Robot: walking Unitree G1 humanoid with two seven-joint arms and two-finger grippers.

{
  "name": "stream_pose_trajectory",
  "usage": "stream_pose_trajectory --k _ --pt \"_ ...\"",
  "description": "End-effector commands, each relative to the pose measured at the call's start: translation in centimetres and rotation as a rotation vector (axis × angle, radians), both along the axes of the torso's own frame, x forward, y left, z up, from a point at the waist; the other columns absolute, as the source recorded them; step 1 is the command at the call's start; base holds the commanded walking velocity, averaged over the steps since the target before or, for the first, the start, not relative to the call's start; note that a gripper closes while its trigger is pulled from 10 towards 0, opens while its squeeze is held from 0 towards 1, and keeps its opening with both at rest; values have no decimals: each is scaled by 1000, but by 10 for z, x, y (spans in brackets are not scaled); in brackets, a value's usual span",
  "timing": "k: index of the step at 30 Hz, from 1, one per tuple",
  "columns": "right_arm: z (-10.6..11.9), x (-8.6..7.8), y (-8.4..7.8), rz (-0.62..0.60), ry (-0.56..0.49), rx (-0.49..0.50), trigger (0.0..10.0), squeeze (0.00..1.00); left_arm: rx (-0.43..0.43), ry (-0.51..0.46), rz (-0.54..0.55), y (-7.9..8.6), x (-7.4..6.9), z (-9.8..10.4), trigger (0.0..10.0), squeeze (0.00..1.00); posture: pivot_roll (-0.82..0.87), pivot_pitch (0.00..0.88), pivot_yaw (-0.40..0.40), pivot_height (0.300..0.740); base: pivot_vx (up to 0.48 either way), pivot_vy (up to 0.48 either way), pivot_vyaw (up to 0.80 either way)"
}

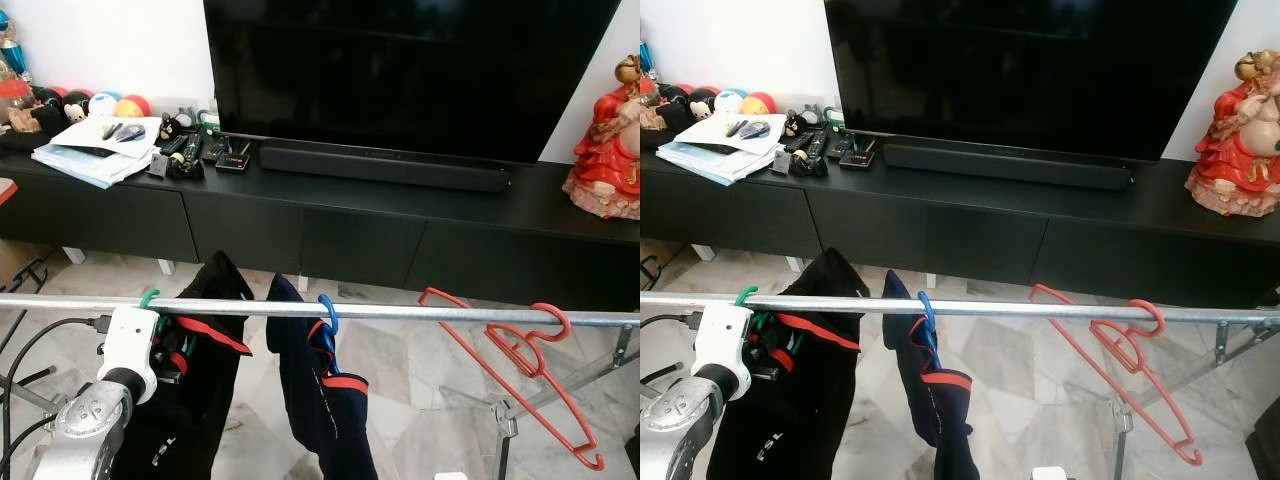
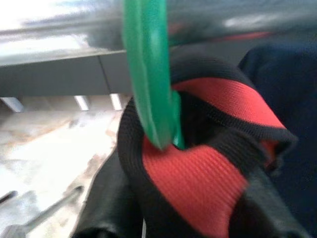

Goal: Hang hanger

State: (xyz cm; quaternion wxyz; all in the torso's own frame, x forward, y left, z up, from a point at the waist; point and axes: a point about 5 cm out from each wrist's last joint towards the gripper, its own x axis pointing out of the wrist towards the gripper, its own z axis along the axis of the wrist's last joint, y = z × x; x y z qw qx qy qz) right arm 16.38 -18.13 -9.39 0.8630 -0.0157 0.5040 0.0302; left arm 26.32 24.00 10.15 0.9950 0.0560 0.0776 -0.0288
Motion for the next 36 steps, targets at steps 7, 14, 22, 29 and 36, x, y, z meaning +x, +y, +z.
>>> stream_pose_trajectory --k 7,14,22,29,36 --pt "-1 -2 -1 -7 2 -9 10000 0 -90 -66 -80 -7 -33 18 10000 1000 59 56 -23 721 0 0 0" --pt "-1 -2 -1 -8 4 -10 10000 0 -88 -37 -151 -8 -54 18 10000 1000 69 51 -18 721 0 0 0" --pt "-2 -3 0 -10 6 -15 10000 0 -172 350 -403 5 -122 -17 10000 839 78 24 -4 721 0 0 0" --pt "-2 -3 1 -15 5 -18 10000 0 -102 359 -27 48 -119 -47 10000 0 83 24 -3 721 0 0 0" --pt "-1 -3 2 -20 2 -17 10000 0 -126 621 190 45 -130 -126 10000 0 68 33 -11 721 0 0 0"
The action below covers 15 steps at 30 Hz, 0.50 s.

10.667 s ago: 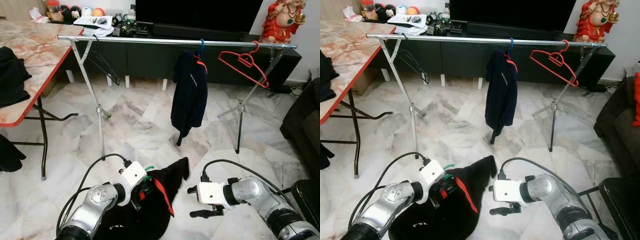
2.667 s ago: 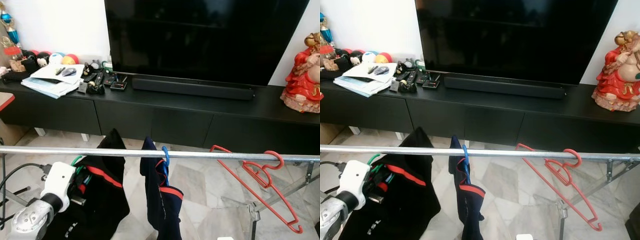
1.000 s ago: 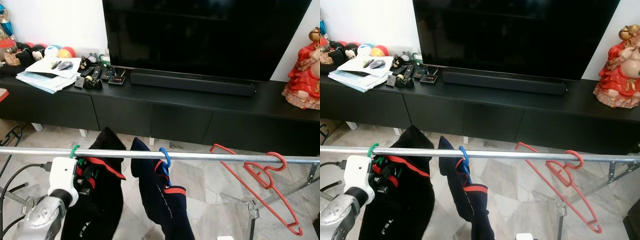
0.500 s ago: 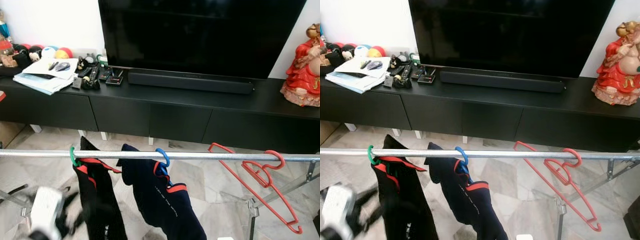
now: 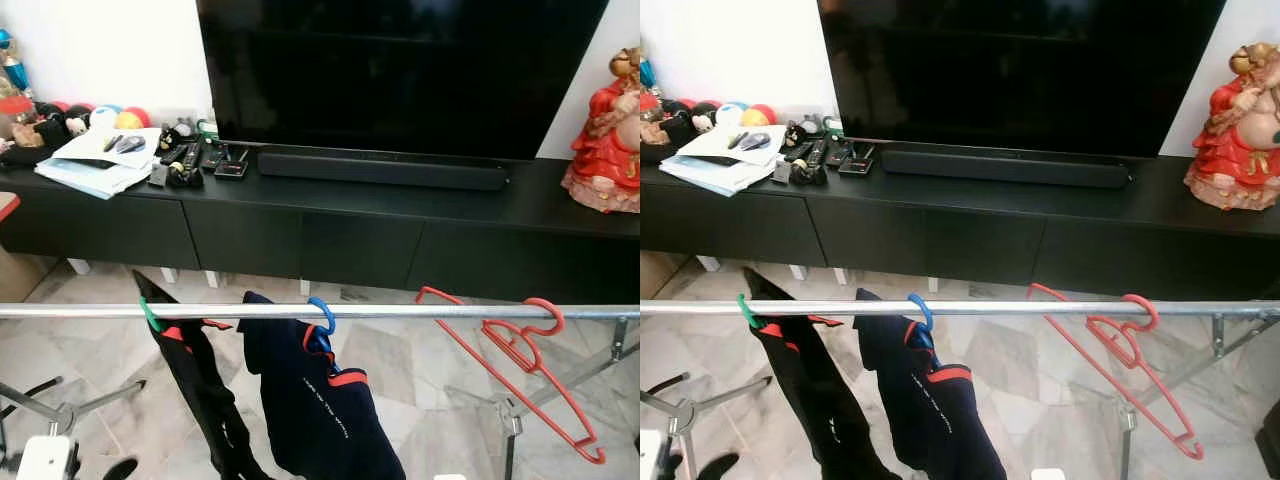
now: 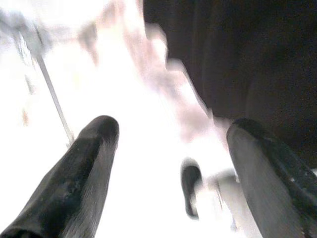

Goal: Hang hanger

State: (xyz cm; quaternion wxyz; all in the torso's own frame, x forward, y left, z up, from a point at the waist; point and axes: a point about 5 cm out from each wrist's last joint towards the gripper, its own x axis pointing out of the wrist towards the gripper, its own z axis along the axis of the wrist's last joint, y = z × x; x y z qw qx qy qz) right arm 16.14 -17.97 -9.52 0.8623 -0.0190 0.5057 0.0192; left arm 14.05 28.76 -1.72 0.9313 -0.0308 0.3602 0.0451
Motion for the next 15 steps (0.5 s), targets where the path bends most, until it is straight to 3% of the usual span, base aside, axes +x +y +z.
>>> stream_pose_trajectory --k 1,6,10,12,13,15 --pt "0 0 1 -13 -2 0 10000 0 -22 89 -15 -13 -8 -22 10000 0 59 39 -11 721 0 0 0" --pt "0 0 1 -64 -5 -1 10000 0 -10 188 -95 -45 -3 -55 10000 0 46 50 -16 721 0 0 0" --pt "-1 -1 1 -127 -2 -1 10000 0 36 220 -159 -52 0 -61 10000 0 22 57 -9 721 0 0 0" --pt "-1 -2 -1 -185 -8 -12 10000 0 63 223 -204 -56 6 -62 10000 0 14 64 -12 721 0 0 0" --pt "-1 -2 -1 -216 -11 -25 10000 0 121 220 -276 -58 15 -61 10000 0 6 73 -10 721 0 0 0" --pt "-1 -2 -2 -223 -11 -28 10000 0 143 220 -298 -58 18 -61 10000 0 6 73 -10 721 0 0 0"
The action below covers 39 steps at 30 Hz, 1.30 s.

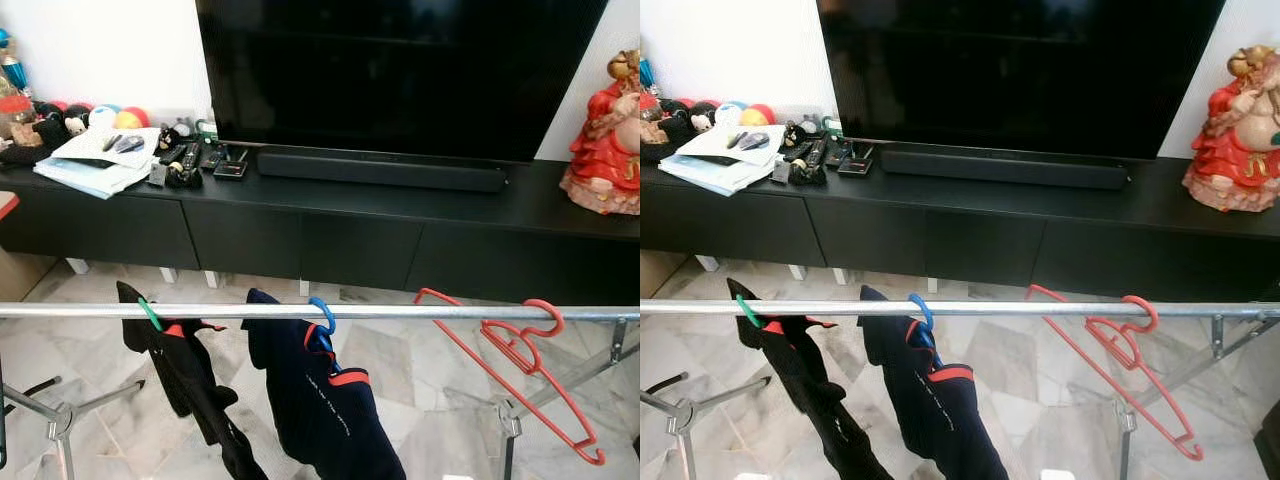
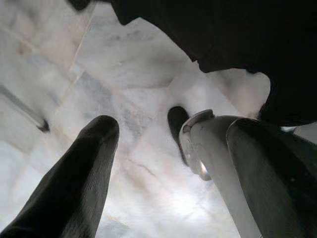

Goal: Hang hanger

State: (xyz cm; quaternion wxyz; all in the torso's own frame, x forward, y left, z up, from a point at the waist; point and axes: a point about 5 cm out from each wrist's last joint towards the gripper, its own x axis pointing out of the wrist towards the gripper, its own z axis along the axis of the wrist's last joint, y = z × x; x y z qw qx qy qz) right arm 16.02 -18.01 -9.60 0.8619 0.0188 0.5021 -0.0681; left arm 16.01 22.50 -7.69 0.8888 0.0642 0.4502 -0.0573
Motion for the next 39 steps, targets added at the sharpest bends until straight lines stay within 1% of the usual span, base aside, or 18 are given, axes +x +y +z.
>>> stream_pose_trajectory --k 1,2,5,6,7,9,10,11,12,16,21,30,39 --pt "0 -1 -1 -34 -3 -5 10000 0 48 14 -41 4 -2 -1 10000 0 6 73 -10 721 0 0 0" --pt "0 -1 -1 -41 -4 -5 10000 0 62 12 -47 5 1 0 10000 0 -1 76 -5 721 0 0 0" --pt "0 -1 0 -74 -9 11 10000 0 47 -19 26 6 11 2 10000 0 -3 80 -4 721 0 0 0" --pt "0 -1 0 -74 -9 11 10000 0 47 -19 26 6 11 2 10000 0 -3 80 -4 721 0 0 0" --pt "0 -1 0 -79 -9 14 10000 0 43 -19 50 6 11 2 10000 0 -4 73 -4 721 0 0 0" --pt "-1 -2 2 -70 -6 27 10000 0 31 -14 129 8 9 -1 10000 0 -14 58 -3 721 0 0 0" --pt "-1 -2 4 -62 -1 28 10000 0 28 -11 207 10 7 -2 10000 0 -15 54 -5 721 0 0 0" --pt "-1 -2 4 -62 -1 28 10000 0 28 -11 207 10 7 -2 10000 0 -15 54 -5 721 0 0 0" --pt "-1 -3 4 -62 2 27 10000 0 28 -8 248 10 6 -3 10000 0 -13 50 -5 721 0 0 0" --pt "-2 -3 7 -43 0 37 10000 0 21 -12 310 11 4 -5 10000 0 -14 42 1 721 0 0 0" --pt "-2 -3 10 -8 3 49 10000 0 17 -16 306 11 4 -4 10000 0 -18 26 8 721 0 0 96" --pt "-3 -5 12 14 13 49 10000 0 16 4 297 10 1 -7 10000 0 -18 11 17 721 0 0 764" --pt "-3 -4 11 28 20 47 10000 0 12 18 302 8 -2 -8 10000 0 -10 31 6 721 0 0 800"
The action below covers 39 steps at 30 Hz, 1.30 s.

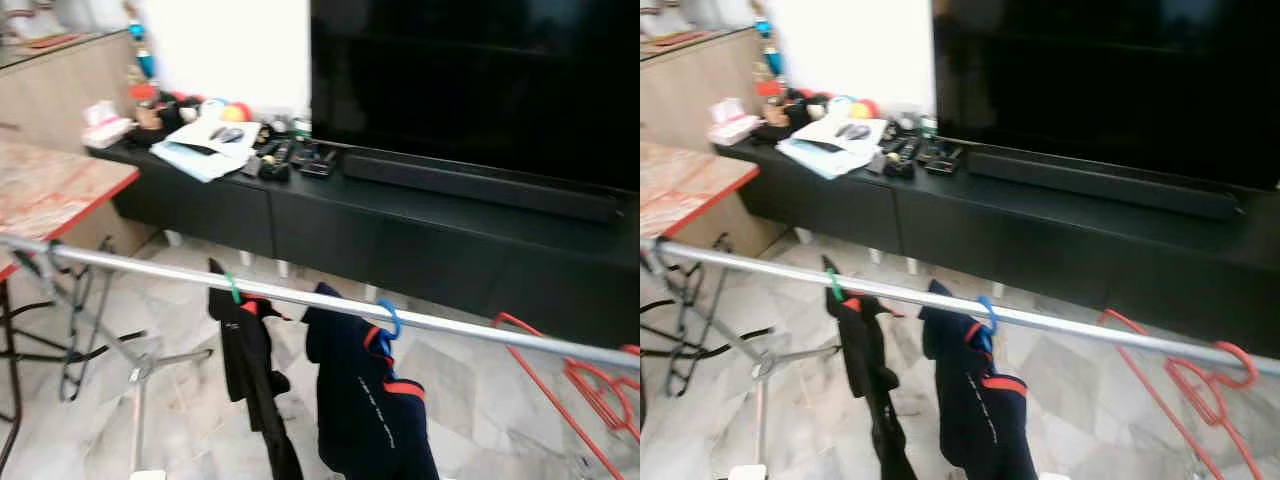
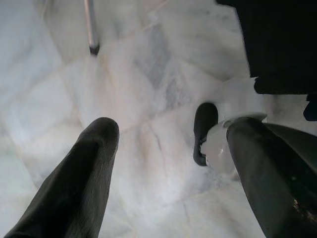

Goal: Hang hanger

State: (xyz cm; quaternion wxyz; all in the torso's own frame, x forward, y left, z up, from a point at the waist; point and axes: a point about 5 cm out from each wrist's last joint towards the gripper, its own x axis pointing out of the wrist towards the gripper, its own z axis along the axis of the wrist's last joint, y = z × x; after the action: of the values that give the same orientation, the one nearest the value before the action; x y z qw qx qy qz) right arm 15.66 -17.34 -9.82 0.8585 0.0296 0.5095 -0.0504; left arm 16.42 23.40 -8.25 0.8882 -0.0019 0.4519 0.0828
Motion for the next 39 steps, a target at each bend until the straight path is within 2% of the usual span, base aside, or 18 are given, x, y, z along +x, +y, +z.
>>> stream_pose_trajectory --k 1,13,30,39 --pt "0 0 4 11 5 9 10000 0 -3 28 -6 -1 -6 -3 10000 0 -10 36 3 721 0 0 800" --pt "0 1 2 18 5 8 10000 0 -8 59 -2 -5 -15 -8 10000 0 -2 49 -7 721 0 0 800" --pt "0 1 2 -12 0 29 10000 0 -18 89 -7 -8 -20 -11 10000 0 0 55 -9 721 0 0 0" --pt "0 1 3 -8 0 33 10000 0 -21 96 -7 -8 -22 -12 10000 0 2 56 -9 721 0 332 0"
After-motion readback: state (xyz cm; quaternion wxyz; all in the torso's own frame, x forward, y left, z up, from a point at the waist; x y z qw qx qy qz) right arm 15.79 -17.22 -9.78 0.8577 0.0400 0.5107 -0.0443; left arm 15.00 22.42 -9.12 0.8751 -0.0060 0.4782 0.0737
